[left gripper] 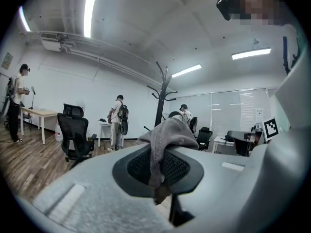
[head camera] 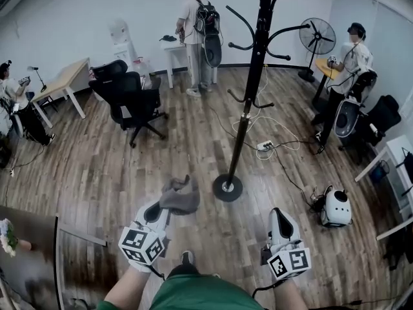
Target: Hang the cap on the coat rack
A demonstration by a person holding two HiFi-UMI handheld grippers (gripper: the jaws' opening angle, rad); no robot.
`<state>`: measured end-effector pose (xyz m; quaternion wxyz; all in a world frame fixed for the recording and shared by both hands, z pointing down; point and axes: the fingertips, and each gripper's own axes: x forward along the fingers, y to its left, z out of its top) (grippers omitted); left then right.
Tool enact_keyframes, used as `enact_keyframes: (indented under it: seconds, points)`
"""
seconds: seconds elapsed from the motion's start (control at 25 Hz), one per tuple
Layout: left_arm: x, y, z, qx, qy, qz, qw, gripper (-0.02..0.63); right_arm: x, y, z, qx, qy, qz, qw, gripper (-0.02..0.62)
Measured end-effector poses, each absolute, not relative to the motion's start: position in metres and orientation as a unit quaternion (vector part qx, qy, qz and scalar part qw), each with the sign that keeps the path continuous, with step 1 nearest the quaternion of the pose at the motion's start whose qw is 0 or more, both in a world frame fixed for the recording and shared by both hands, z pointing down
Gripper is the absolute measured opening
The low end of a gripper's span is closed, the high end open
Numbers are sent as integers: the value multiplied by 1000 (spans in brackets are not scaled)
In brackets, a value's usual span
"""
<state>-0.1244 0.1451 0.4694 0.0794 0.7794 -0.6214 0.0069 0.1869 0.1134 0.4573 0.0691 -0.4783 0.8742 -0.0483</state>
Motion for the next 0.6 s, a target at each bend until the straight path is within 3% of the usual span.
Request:
enact_keyframes:
  seconds: [0.6]
  points:
    - [-131, 54, 448, 808, -583, -30, 78, 26, 194, 62, 455, -528, 847, -41, 53, 6]
